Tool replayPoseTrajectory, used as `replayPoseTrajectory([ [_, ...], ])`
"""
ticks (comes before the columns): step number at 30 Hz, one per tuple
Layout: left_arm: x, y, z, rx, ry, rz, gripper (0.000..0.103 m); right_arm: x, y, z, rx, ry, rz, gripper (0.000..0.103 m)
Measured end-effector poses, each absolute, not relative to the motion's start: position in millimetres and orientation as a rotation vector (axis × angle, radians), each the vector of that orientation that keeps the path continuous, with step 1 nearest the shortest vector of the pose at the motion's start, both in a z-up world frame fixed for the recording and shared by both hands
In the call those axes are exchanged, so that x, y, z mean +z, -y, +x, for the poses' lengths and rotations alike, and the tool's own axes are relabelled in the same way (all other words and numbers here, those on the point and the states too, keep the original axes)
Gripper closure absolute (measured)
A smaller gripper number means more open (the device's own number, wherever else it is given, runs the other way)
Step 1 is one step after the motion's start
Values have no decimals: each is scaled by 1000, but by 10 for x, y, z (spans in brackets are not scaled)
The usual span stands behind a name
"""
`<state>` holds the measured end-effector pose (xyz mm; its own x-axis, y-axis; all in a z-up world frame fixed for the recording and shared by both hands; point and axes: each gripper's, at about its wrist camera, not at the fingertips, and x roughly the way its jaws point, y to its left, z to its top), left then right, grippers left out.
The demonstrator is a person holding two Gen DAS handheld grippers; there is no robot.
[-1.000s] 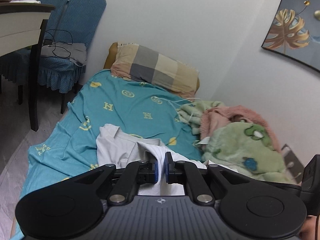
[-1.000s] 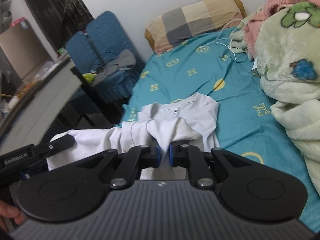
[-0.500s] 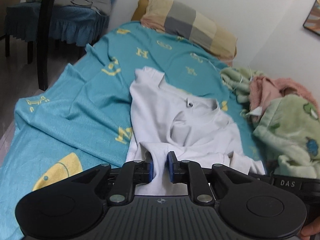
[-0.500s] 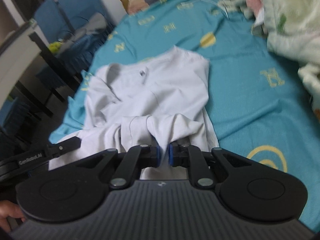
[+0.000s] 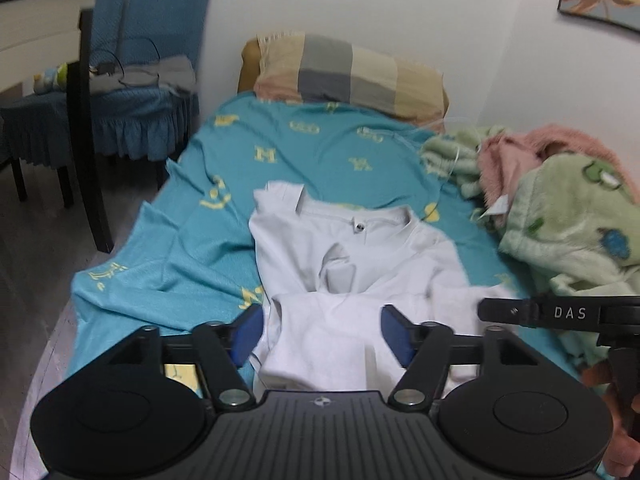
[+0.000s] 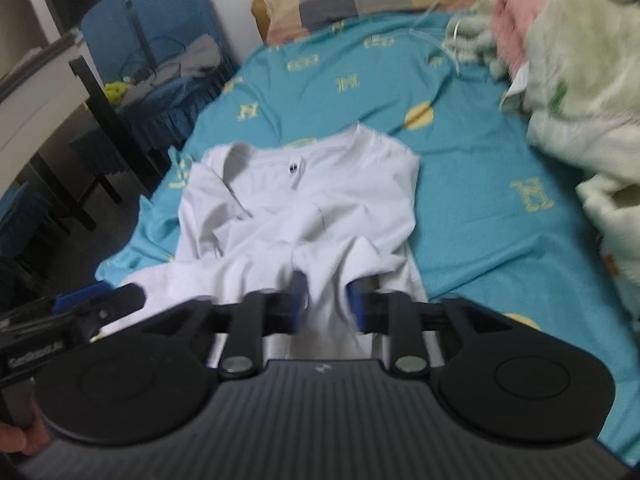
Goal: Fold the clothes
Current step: 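Lay the folded hem down and open both grippers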
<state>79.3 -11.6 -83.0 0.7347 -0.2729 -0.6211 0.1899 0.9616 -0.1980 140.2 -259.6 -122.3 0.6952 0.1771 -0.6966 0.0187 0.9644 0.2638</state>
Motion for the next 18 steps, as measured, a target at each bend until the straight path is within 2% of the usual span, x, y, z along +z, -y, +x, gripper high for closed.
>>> replayPoseTrajectory([
  [2, -739, 74, 632, -260, -687, -144, 29, -1121, 2636, 1263, 92, -763, 284, 36],
  [3, -719, 43, 558, -259, -688, -157, 29, -1070, 2656, 1194, 94, -745, 296, 34],
  [8, -764, -36, 294, -286, -730, -179, 28, -949, 2854, 852, 70, -738, 377, 34],
  [11, -878, -14, 252, -310, -785, -167, 32, -1023, 2986, 761, 15, -796, 397, 34],
  [14, -1031, 14, 292, -313, -835, -179, 37, -1205, 3098, 736, -13, -872, 450, 34],
  [18, -1179, -39, 359, -295, -878, -232, 52, -1343, 3128, 758, -4, -902, 499, 35],
])
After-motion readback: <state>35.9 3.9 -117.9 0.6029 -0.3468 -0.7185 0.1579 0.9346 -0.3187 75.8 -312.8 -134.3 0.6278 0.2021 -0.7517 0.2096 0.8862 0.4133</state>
